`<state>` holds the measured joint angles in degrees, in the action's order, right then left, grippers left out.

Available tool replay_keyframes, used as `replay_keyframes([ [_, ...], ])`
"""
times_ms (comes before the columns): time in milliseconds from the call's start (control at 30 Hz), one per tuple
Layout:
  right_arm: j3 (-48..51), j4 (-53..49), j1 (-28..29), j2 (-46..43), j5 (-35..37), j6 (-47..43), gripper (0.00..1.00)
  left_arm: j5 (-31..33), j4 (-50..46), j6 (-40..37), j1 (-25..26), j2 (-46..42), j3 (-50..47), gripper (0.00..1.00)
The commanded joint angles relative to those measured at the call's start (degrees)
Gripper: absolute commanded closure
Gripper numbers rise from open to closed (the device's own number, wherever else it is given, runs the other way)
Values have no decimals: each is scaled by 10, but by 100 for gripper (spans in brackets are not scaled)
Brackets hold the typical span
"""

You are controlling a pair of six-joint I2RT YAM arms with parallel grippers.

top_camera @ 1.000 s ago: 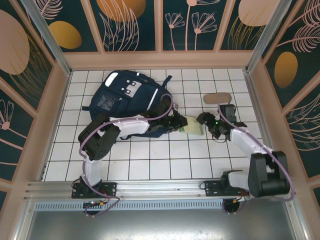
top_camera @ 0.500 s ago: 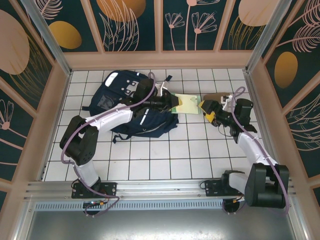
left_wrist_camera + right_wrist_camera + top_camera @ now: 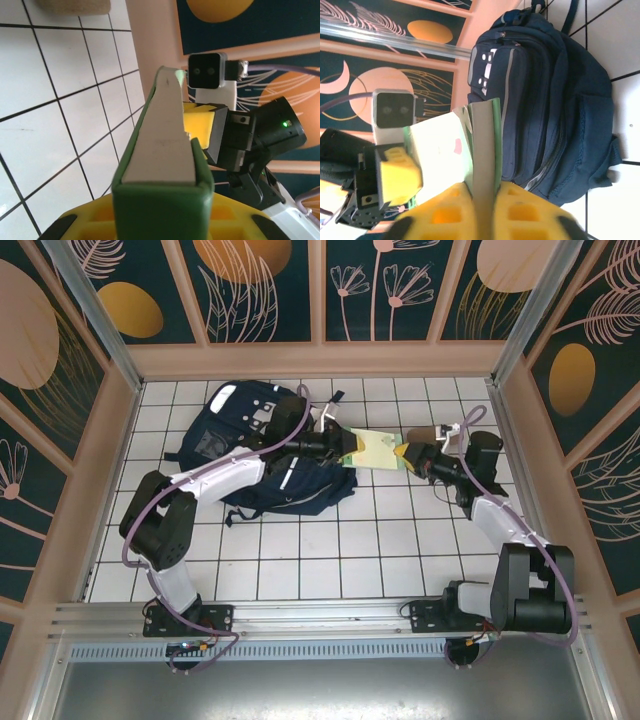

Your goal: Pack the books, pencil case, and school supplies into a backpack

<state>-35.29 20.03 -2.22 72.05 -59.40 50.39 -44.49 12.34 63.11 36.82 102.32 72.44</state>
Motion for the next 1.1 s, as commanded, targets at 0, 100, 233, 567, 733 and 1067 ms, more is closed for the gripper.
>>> replay_keyframes([
  [0, -17, -7, 8, -3, -5, -17, 100, -17, 28, -8, 7, -2, 20, 91],
  [100, -18, -25, 4, -15, 3, -27, 100, 7, -42, -46, 1, 6, 40, 64],
  [233, -13, -62, -9, -35, 25, -47, 100, 96, -190, -119, -25, 11, 80, 46],
  [567, 24, -114, -29, -89, 100, -59, 100, 468, -462, -298, -24, 52, 177, 45],
  [733, 41, -113, -32, -99, 108, -51, 100, 582, -517, -355, 17, 113, 227, 44],
  [1067, 67, -109, -33, -123, 116, -37, 100, 704, -557, -395, 55, 196, 266, 51],
])
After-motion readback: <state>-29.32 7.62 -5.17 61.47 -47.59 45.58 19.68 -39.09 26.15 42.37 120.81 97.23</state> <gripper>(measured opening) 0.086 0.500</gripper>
